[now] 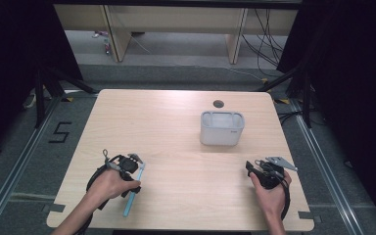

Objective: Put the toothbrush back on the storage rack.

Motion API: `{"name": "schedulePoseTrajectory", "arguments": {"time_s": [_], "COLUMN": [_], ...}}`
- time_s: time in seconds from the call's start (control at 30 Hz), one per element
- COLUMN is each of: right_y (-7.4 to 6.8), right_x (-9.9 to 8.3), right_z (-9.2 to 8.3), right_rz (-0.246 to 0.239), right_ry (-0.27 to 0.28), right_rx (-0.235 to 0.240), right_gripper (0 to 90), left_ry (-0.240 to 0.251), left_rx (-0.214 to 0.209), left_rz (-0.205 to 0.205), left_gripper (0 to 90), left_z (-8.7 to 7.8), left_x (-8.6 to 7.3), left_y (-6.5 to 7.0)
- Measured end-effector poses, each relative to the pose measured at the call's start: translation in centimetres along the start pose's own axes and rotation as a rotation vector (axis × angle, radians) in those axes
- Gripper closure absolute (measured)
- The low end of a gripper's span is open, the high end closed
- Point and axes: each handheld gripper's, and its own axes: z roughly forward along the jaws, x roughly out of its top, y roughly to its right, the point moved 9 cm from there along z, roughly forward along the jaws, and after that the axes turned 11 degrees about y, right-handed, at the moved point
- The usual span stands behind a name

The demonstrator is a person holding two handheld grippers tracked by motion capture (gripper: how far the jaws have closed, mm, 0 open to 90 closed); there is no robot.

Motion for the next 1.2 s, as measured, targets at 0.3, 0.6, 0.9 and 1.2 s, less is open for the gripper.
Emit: {"name": "schedulePoseTrajectory", "arguments": {"time_s": [0.3, 0.6, 0.9, 1.2], "right_y": [0.15, 0.13, 0.14, 0.08], "right_x": [-0.09, -0.11, -0.15, -0.18], "right_z": [0.12, 0.13, 0.19, 0.07], "right_rz": [-0.018, -0.026, -0.03, -0.026], "right_ry": [-0.016, -0.018, -0.021, -0.031], "right_rx": [0.005, 0.003, 0.004, 0.002], "right_gripper": [41.0, 40.9, 40.8, 40.8], "left_ry": [-0.044, -0.026, -0.058, -0.071], "left_rx": [0.001, 0.024, 0.002, -0.03], "left_rz": [-0.004, 0.02, 0.075, 0.154], "left_gripper": [51.8, 56.6, 68.1, 77.9], "left_z": [0.44, 0.47, 0.16, 0.19], "left_x": [-0.3, -0.35, -0.72, -0.65], "left_y": [0.15, 0.31, 0.57, 0.29]}}
